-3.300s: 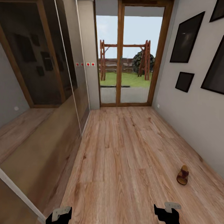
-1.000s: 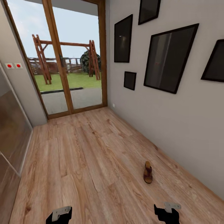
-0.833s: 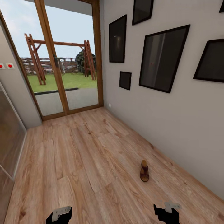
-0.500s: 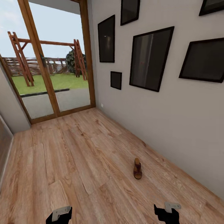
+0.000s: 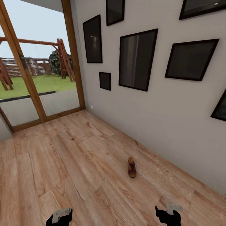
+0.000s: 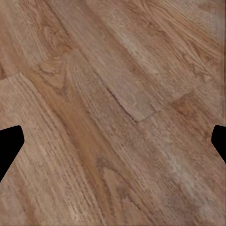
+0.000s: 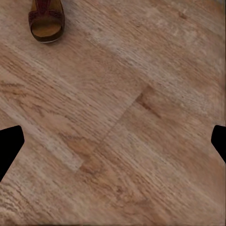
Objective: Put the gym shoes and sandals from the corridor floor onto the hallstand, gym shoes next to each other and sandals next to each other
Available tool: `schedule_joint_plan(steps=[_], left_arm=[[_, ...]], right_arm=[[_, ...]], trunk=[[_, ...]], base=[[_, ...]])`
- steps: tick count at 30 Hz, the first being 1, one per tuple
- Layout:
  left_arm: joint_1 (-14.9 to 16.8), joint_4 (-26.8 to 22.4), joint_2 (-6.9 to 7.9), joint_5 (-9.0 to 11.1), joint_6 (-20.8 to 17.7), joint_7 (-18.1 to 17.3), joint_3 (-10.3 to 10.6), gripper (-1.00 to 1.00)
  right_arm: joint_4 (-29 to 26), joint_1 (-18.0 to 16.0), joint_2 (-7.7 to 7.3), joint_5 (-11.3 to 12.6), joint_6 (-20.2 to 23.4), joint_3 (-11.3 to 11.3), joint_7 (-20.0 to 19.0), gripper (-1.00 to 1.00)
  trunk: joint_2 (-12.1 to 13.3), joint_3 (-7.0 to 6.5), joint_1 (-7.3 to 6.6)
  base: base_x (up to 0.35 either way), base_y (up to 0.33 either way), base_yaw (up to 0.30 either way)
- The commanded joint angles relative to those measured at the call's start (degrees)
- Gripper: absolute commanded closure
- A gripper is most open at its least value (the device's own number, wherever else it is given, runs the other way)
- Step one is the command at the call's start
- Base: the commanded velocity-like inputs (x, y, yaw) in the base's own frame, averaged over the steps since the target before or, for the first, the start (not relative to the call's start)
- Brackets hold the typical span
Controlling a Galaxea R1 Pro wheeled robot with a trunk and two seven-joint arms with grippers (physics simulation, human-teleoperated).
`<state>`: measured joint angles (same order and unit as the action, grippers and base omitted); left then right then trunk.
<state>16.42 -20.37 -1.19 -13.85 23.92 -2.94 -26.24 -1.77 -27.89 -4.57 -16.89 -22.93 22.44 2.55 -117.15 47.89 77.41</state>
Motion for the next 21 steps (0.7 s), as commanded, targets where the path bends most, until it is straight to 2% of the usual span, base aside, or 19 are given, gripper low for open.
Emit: schedule_joint_plan(steps=[1,21], left_arm=[[0.03,-0.02,-0.05,-0.39,0.16,-0.31,-0.48,-1.0],[0.09,-0.02,-0.04,-0.39,0.16,-0.31,-0.5,-1.0]], right_arm=[[0.1,-0.06,0.0,-0.6,-0.19,0.32,0.27,-1.0],[0.1,-0.06,0.0,-0.6,-0.2,0.32,0.27,-1.0]], trunk=[[-0.02,0.05,-0.01],[-0.02,0.05,-0.01]], base=[[0.0,0.091,-0.265],[0.008,0.02,-0.265]])
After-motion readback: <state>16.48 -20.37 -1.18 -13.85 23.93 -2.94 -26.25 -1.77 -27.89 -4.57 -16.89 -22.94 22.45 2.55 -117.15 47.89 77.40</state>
